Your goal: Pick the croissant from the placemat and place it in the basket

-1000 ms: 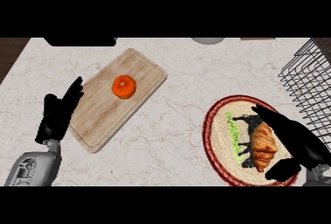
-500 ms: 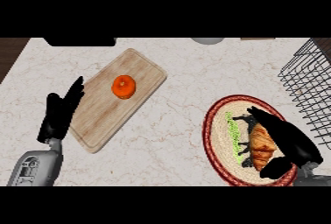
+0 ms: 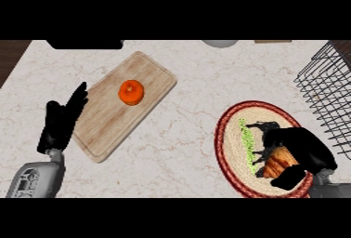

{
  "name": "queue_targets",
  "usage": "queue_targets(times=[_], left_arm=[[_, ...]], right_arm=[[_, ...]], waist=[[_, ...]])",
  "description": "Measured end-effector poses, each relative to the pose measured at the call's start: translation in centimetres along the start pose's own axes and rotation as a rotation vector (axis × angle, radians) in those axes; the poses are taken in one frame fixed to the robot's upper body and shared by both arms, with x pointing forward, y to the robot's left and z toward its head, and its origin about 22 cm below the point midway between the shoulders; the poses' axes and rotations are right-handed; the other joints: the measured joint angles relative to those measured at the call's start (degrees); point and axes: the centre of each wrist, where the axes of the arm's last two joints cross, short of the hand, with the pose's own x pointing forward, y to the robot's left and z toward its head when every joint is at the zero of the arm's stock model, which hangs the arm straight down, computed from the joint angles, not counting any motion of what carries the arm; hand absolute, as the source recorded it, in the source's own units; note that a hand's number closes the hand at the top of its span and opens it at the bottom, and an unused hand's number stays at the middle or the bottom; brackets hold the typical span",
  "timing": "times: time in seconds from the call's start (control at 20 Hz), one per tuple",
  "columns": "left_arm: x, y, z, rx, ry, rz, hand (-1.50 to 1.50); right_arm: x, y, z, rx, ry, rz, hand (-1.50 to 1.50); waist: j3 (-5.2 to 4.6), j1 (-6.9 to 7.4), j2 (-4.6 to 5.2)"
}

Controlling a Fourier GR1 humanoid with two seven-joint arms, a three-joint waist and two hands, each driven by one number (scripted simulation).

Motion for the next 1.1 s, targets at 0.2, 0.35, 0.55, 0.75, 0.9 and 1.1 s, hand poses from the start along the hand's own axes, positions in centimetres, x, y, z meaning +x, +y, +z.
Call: queue_targets(times=[0.2,0.35,0.55,0.75,0.9,1.1], left_arm=[[-0.1,-0.4,-0.5,0.004,0.003,-0.003,0.00],[0.0,-0.3,-0.4,0.004,0.000,-0.002,0.00],[0.0,-0.5,-0.9,-0.004,0.004,-0.002,0.00],[0.0,-0.3,-1.0,-0.005,0.000,-0.005,0.00],[0.2,-0.3,-0.7,0.001,-0.001,-0.001,0.00],[0.1,0.1,-0.7,0.004,0.005,-0.004,0.00]], right_arm=[[-0.4,0.5,0.3,-0.037,-0.030,0.078,1.50],[1.8,-0.2,-1.1,-0.034,-0.016,0.124,1.50],[6.5,0.2,-3.3,-0.021,0.034,0.189,1.50],[10.1,-0.1,-4.9,-0.053,0.044,0.245,1.50],[11.3,-1.0,-4.5,-0.117,0.015,0.234,1.50],[12.7,-2.9,-3.1,-0.181,-0.022,0.054,1.50]], waist=[[-0.43,-0.10,-0.24],[-0.34,0.08,-0.17],[-0.42,0.14,-0.14],[-0.22,0.17,-0.05],[-0.01,0.11,0.00],[0.14,-0.27,-0.06]])
